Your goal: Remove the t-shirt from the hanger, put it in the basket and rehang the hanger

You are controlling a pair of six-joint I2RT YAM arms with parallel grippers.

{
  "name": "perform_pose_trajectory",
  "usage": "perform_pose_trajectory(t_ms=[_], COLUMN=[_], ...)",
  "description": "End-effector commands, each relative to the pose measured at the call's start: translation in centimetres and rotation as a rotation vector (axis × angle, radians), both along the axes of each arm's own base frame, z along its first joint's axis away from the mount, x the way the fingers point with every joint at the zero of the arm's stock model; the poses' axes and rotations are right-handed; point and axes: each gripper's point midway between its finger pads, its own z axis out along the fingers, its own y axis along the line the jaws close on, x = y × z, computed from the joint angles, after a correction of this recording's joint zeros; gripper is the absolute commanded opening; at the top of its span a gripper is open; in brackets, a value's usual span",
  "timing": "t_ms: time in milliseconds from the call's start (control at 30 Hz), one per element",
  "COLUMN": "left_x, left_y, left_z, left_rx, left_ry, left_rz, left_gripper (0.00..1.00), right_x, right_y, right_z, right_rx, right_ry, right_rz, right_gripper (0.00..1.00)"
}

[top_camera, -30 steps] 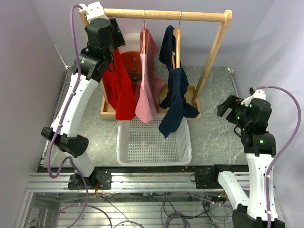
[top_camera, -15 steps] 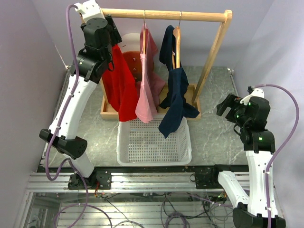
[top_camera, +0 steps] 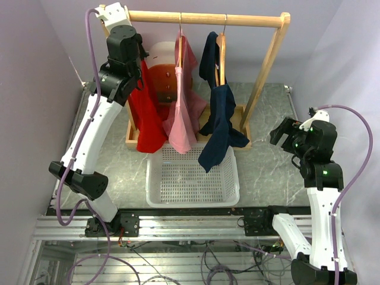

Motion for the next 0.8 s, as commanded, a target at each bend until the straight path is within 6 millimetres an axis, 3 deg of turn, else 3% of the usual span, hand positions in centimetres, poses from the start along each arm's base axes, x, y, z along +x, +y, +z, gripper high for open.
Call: perform_pose_trajectory(t_ms=[0,433,767], left_x=[-1.0,-3.7,-4.6], left_y=[0.2,0.6,0.2], left_z=[2.7,9.5,9.5], left_rx=[-0.008,0.098,0.147], left_ry=[-0.091,-0.373,-0.362], left_rz=[-0.016,-0.143,-0.251], left_gripper=[0.07,0.07,0.07], right_x=[0.0,0.6,0.8], right_y=[0.0,0.1,0.0], right_z=[0.0,-0.1,-0.2], right_rx=[-0.009,-0.005,0.001], right_ry=[-0.009,-0.017,-0.029], right_rz=[0.007,0.017,0.002], right_gripper=[0.83,0.83,0.83])
